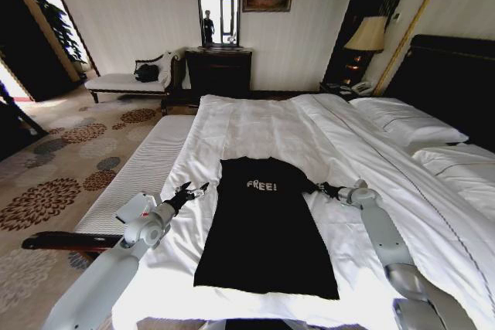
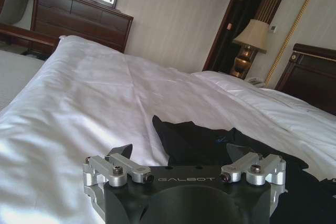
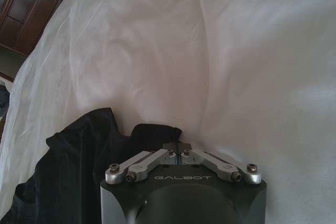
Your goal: Fold the clothes on the bed.
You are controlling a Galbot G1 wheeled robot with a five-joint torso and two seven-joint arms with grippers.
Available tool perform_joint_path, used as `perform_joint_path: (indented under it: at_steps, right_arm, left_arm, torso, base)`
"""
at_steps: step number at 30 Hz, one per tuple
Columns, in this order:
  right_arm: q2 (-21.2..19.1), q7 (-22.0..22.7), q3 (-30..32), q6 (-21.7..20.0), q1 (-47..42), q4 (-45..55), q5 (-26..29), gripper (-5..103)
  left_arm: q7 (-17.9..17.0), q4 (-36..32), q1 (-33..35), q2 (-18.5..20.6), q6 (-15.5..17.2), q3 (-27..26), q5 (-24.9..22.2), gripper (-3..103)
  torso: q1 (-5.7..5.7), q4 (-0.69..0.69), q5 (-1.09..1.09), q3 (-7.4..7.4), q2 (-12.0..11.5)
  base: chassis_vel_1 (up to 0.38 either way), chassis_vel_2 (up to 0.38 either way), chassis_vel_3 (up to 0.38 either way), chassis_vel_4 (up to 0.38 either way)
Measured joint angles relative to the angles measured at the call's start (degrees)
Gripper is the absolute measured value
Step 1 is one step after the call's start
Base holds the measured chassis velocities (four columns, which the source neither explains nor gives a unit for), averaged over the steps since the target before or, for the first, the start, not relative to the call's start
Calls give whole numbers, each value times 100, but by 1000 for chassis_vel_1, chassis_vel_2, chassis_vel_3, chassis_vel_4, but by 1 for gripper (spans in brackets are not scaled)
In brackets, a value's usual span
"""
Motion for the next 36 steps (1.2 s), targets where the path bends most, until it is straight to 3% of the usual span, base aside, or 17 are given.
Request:
perform_joint_path:
  at_steps: [10, 18, 36]
  right_arm:
    - [-9, -35, 1, 57, -43, 54, -59, 0]
    - [-221, -103, 177, 307, -103, 352, 2, 0]
    - [-508, -305, 169, 427, -52, 451, -127, 0]
  left_arm:
    - [0, -3, 3, -18, 2, -22, -5, 100]
    - [0, -5, 4, -40, 2, -43, -7, 100]
    - [0, -130, 61, -26, 5, -81, -5, 100]
  torso:
    - [0, 0, 0, 0, 0]
    - [0, -1, 0, 0, 0]
    - [0, -2, 1, 0, 0]
  base:
    - [0, 0, 0, 0]
    - [0, 0, 0, 0]
    - [0, 0, 0, 0]
